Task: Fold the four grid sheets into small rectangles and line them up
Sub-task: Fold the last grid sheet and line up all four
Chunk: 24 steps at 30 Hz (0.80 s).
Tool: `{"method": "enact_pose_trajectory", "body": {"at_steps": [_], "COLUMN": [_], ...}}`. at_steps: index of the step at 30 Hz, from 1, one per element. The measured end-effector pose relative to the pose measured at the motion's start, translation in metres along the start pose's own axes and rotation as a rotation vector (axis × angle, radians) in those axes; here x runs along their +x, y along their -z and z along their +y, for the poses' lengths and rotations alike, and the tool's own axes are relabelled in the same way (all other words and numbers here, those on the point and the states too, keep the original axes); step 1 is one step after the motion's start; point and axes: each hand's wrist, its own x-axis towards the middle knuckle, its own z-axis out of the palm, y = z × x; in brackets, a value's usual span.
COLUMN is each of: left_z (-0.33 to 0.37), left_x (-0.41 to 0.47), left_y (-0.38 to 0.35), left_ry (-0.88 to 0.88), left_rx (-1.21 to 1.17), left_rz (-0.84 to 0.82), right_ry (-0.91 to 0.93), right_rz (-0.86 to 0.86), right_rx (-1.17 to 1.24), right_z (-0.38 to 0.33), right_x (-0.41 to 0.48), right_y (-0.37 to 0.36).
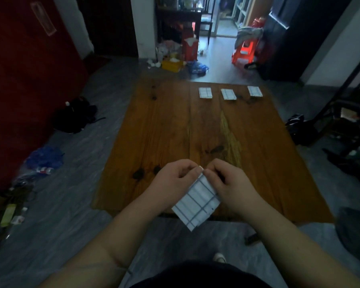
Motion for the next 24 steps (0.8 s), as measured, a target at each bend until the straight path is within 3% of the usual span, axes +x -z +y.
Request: {"method": "enact_pose_trajectory", "body": {"at_steps": [4, 18, 24], "left_z": [0.017, 0.073, 0.095], "left_x": [0.012, 0.059, 0.076], "left_y": [-0.009, -0.078, -0.118], "left_ry": [-0.027, 0.085, 0.081], "left_rx": [0.016, -0.078, -0.009], "left_rz": [0.066, 0.318, 0.311], "right_ry": [0.055, -0.013, 0.029], "right_rz": [-0.042, -0.049, -0.065], "right_rx": [-0.024, -0.139, -0.416], "right_z": [0.000, 0.056, 0.072], "right_x": [0.005, -0.004, -0.015], "right_y": [0.019, 0.121, 0.155]}}
